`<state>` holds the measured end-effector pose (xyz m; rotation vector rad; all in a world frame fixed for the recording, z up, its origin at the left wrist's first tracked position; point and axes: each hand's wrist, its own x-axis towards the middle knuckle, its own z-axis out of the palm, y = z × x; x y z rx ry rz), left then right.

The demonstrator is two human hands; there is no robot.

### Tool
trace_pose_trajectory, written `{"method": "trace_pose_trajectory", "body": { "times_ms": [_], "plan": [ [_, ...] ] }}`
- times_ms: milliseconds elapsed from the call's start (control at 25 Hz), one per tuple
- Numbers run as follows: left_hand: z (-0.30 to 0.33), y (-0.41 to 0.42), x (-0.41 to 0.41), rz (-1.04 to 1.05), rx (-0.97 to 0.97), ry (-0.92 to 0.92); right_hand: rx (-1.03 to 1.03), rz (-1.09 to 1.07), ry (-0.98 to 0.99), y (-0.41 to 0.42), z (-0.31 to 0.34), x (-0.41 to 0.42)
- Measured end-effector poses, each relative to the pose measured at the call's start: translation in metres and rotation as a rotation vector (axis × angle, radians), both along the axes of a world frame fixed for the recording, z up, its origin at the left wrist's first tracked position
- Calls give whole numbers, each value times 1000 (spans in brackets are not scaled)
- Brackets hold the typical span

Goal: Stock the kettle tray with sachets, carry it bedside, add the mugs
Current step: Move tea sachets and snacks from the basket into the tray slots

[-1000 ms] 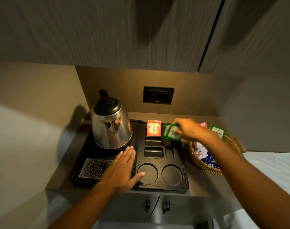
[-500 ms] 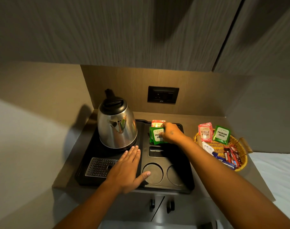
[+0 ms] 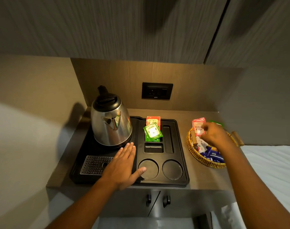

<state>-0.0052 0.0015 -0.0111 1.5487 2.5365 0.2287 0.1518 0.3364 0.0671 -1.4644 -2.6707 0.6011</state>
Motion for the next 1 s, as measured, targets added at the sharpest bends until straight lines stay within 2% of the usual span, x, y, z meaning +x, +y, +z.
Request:
{"method": "trace_pose_trajectory", "body": {
  "times_ms": [80,120,280,440,560,640,760,880,1000],
  "plan": [
    [1,0,0,-5,-9,0,-91,27,-191,4,-7,19],
    [1,0,0,-6,-15,-3,-134,41,-193,2,-12,22],
    [2,0,0,-1,-16,-2,-130,18,-52,-7,-19,26],
    [0,-2,0,2,-10,12,65,13,30,-6,9,37],
    [-1,-1,0,1,1,24,82,199,143,-36,29,11],
    [0,-2,-1,-3,-6,22,-15,378,119,-67,26,-24],
    [1,-1,0,-1,-12,20,-62,520,-26,-99,0,-74],
    [0,-1,0,3,1,6,-102,517,-130,-111,-21,-97],
    [-3,0,-1,17,22,1,-95,425,-14,-103,-21,-86]
  ]
}}
